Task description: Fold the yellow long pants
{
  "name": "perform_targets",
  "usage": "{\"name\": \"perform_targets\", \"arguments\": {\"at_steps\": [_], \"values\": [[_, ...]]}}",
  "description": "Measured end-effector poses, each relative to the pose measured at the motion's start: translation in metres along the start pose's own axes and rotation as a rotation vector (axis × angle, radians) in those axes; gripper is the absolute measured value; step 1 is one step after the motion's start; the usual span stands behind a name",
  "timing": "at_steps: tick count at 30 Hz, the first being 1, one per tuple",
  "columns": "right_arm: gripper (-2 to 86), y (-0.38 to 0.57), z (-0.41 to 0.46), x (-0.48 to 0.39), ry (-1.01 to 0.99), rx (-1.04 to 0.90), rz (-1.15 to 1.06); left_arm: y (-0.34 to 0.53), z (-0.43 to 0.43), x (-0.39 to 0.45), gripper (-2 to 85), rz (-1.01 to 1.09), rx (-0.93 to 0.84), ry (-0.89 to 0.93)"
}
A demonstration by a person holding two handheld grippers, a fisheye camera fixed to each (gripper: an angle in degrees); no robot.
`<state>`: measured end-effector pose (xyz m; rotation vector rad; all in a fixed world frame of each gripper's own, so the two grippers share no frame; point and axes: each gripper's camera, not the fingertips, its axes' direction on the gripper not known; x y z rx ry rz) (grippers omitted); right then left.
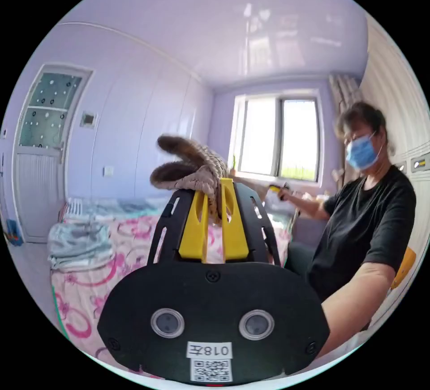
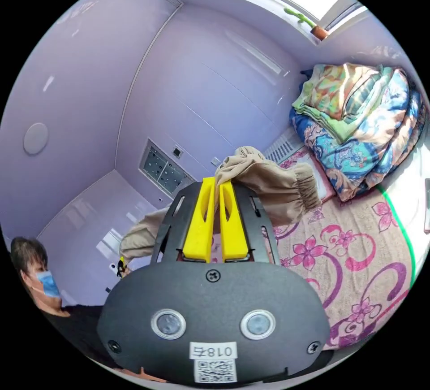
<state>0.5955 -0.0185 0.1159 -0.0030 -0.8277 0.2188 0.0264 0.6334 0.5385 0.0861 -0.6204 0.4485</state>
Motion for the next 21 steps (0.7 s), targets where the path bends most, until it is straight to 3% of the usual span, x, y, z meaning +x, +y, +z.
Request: {"name": "perform_targets", "arguments": {"at_steps": [2, 4, 6, 7, 10, 11, 14, 21], "values": [[0.5, 0.038, -0.029, 0.022, 0.013, -0.057, -0.023, 0.033, 0.038, -0.006, 7.1, -0.083, -0.247, -0.082], [0.6, 0.085, -0.045, 0.058, 0.040, -0.154, 0.065, 0.111, 0.070, -0.034, 10.2, -0.347, -0.502, -0.204], [0.8, 0.151, -0.063, 0.101, 0.121, -0.235, 0.221, 0.170, 0.050, -0.041, 11.5, -0.557, -0.444, -0.252], [0.8, 0.165, -0.068, 0.109, 0.159, -0.258, 0.256, 0.202, 0.020, -0.035, 12.1, -0.692, -0.298, -0.277], [0.7, 0.220, -0.092, 0.126, 0.343, -0.297, 0.339, 0.234, -0.042, 0.015, 12.3, -0.830, 0.052, -0.377], [0.6, 0.231, -0.104, 0.122, 0.339, -0.241, 0.337, 0.232, -0.046, 0.025, 12.4, -0.840, 0.074, -0.392], [0.5, 0.239, -0.120, 0.102, 0.349, -0.156, 0.289, 0.198, -0.022, 0.067, 13.0, -0.856, 0.037, -0.372], [0.3, 0.237, -0.063, 0.042, 0.344, -0.373, 0.019, 0.107, 0.124, 0.173, 15.6, -0.792, -0.314, -0.560]]}}
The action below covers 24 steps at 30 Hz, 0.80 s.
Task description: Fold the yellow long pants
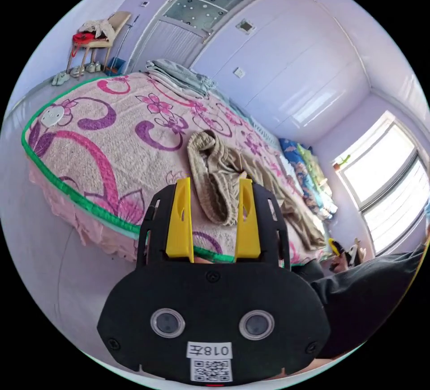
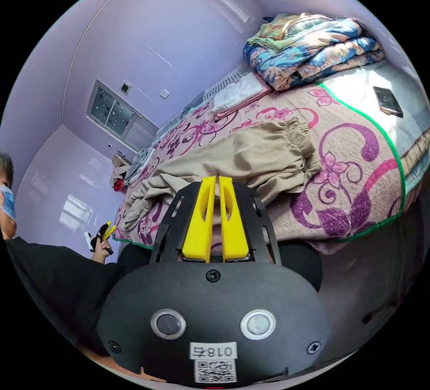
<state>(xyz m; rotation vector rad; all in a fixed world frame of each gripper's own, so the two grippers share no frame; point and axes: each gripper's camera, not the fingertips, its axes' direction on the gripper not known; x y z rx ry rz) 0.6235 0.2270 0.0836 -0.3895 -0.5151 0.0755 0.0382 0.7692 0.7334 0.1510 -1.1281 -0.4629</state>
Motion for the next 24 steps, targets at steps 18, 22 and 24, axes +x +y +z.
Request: {"name": "perform_targets", "arguments": {"at_steps": [18, 22, 24], "values": [[-0.3, 0.026, 0.001, -0.084, 0.108, -0.066, -0.237, -0.113, -0.073, 0.203, 2.6, 0.651, -0.345, -0.318], [-0.2, 0.032, -0.004, -0.079, 0.150, -0.083, -0.232, -0.117, -0.073, 0.115, 9.6, 0.425, -0.593, -0.359], [-0.2, 0.036, 0.000, -0.072, 0.164, -0.103, -0.205, -0.118, -0.072, 0.097, 13.4, 0.329, -0.655, -0.326]]}}
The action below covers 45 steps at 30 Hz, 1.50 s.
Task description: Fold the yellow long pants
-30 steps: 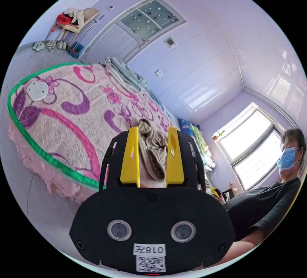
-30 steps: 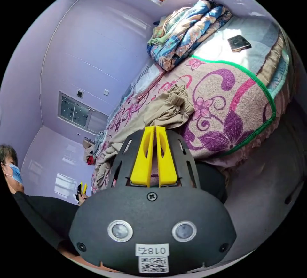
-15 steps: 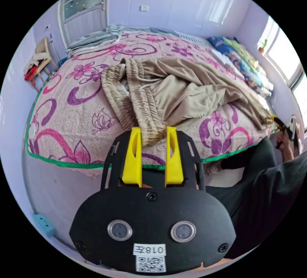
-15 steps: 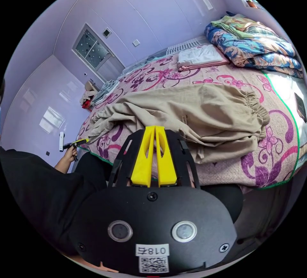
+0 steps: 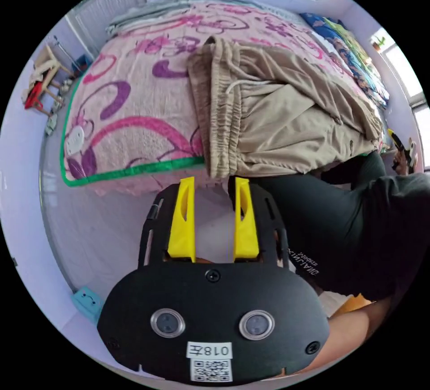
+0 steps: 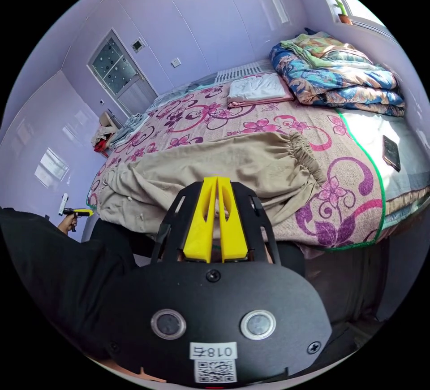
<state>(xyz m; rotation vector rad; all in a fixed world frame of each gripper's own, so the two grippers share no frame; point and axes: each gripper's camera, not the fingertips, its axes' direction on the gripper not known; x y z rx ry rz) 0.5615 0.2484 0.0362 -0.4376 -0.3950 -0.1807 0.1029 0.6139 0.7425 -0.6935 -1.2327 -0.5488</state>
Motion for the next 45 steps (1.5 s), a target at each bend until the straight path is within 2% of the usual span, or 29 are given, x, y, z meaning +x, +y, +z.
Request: {"name": "perform_targets", "arguments": {"at_steps": [2, 4, 7, 12, 14, 16, 19, 20, 23, 26, 29, 31, 37, 43, 45], "values": [[-0.2, 0.003, 0.001, 0.002, -0.007, 0.004, 0.021, 0.006, -0.029, -0.005, 14.3, -0.048, 0.155, 0.059], [-0.2, 0.006, 0.002, 0.003, -0.006, 0.012, 0.032, 0.005, -0.078, -0.005, 14.7, -0.092, 0.408, 0.095], [-0.3, 0.006, 0.007, 0.004, 0.004, -0.008, 0.040, -0.050, -0.110, 0.024, 15.5, -0.020, 0.511, 0.030], [-0.3, -0.003, 0.009, -0.003, 0.012, -0.009, 0.029, -0.179, -0.102, 0.054, 17.0, 0.014, 0.512, -0.081], [-0.2, -0.004, 0.007, -0.007, 0.031, -0.010, 0.016, -0.224, -0.073, 0.049, 18.1, -0.016, 0.428, -0.079], [-0.2, -0.004, 0.003, -0.010, 0.060, -0.014, 0.006, -0.266, -0.021, 0.044, 18.4, -0.044, 0.268, -0.091], [-0.2, 0.000, -0.005, -0.010, 0.107, -0.009, 0.012, -0.277, 0.039, 0.039, 18.0, -0.078, 0.118, -0.090], [-0.2, 0.002, -0.008, -0.007, 0.113, 0.002, 0.023, -0.274, 0.043, 0.041, 17.3, -0.083, 0.130, -0.099], [-0.2, 0.005, -0.013, 0.003, 0.108, 0.034, 0.061, -0.255, 0.052, 0.069, 10.9, 0.029, 0.138, -0.133], [-0.2, 0.003, -0.012, 0.015, 0.107, 0.056, 0.096, -0.212, 0.055, 0.118, 7.4, 0.156, 0.228, -0.328], [-0.1, -0.002, -0.014, 0.025, 0.088, 0.104, 0.119, -0.136, 0.035, 0.133, 6.8, 0.138, 0.519, -0.338], [0.0, -0.005, -0.015, 0.031, 0.077, 0.122, 0.127, -0.060, 0.018, 0.115, 6.9, 0.038, 0.771, -0.229], [1.8, -0.001, 0.002, 0.072, 0.070, 0.038, 0.249, 0.112, 0.033, 0.064, 6.5, -0.140, 1.141, 0.061], [7.4, 0.001, 0.028, 0.145, -0.122, 0.006, 0.475, 0.220, 0.098, 0.045, 6.4, -0.164, 1.264, 0.224], [8.3, 0.001, 0.044, 0.172, -0.250, -0.006, 0.572, 0.246, 0.121, 0.035, 6.3, -0.163, 1.335, 0.326]]}}
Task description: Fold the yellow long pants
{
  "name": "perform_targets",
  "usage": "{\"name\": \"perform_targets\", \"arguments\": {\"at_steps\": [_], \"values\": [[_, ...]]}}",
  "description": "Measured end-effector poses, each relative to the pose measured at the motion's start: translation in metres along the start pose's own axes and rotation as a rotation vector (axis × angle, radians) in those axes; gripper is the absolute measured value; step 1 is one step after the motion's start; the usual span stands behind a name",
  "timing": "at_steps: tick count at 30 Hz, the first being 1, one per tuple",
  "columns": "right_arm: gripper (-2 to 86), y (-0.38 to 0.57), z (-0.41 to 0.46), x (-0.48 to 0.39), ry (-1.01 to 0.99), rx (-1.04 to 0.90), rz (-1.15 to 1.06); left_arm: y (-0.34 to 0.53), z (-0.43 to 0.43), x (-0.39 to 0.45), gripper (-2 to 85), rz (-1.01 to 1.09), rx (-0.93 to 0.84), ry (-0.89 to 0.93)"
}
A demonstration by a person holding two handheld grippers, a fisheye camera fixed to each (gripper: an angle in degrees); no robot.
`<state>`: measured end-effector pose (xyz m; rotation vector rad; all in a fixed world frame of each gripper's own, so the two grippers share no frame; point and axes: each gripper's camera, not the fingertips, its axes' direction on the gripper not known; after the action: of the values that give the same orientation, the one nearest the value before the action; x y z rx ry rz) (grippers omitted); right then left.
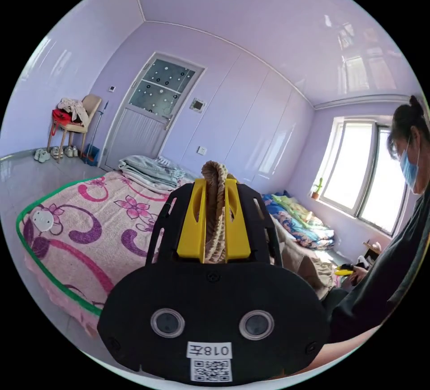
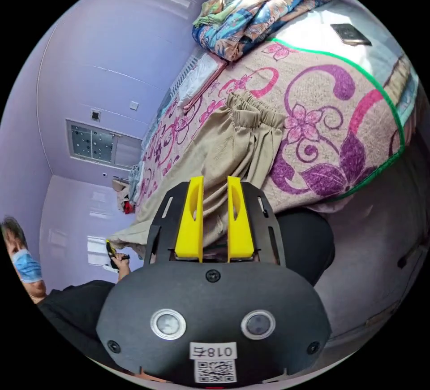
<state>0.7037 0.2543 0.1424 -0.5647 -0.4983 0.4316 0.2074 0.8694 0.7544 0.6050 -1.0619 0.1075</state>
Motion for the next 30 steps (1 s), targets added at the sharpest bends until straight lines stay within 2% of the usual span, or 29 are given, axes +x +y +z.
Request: {"name": "perform_targets", "arguments": {"at_steps": [3, 10, 19, 21, 27, 30], "values": [[8.3, -0.007, 0.010, 0.026, -0.144, -0.030, 0.087, 0.041, -0.025, -0.027, 6.3, -0.084, 0.109, 0.101], [8.3, -0.017, 0.020, 0.038, -0.110, -0.039, 0.101, 0.104, -0.034, -0.064, 6.3, -0.166, 0.196, 0.193], [5.3, -0.066, 0.047, 0.030, 0.045, -0.072, 0.070, 0.146, -0.031, -0.079, 6.3, -0.188, 0.193, 0.204], [2.1, -0.071, 0.049, 0.020, 0.072, -0.053, 0.035, 0.149, -0.029, -0.079, 6.3, -0.188, 0.188, 0.202], [0.3, -0.078, 0.025, -0.022, 0.125, -0.011, -0.104, 0.131, -0.010, -0.070, 6.3, -0.130, 0.135, 0.200], [0.1, -0.089, 0.003, -0.044, 0.000, 0.072, -0.160, 0.104, 0.016, -0.068, 6.3, -0.096, 0.108, 0.198]]}}
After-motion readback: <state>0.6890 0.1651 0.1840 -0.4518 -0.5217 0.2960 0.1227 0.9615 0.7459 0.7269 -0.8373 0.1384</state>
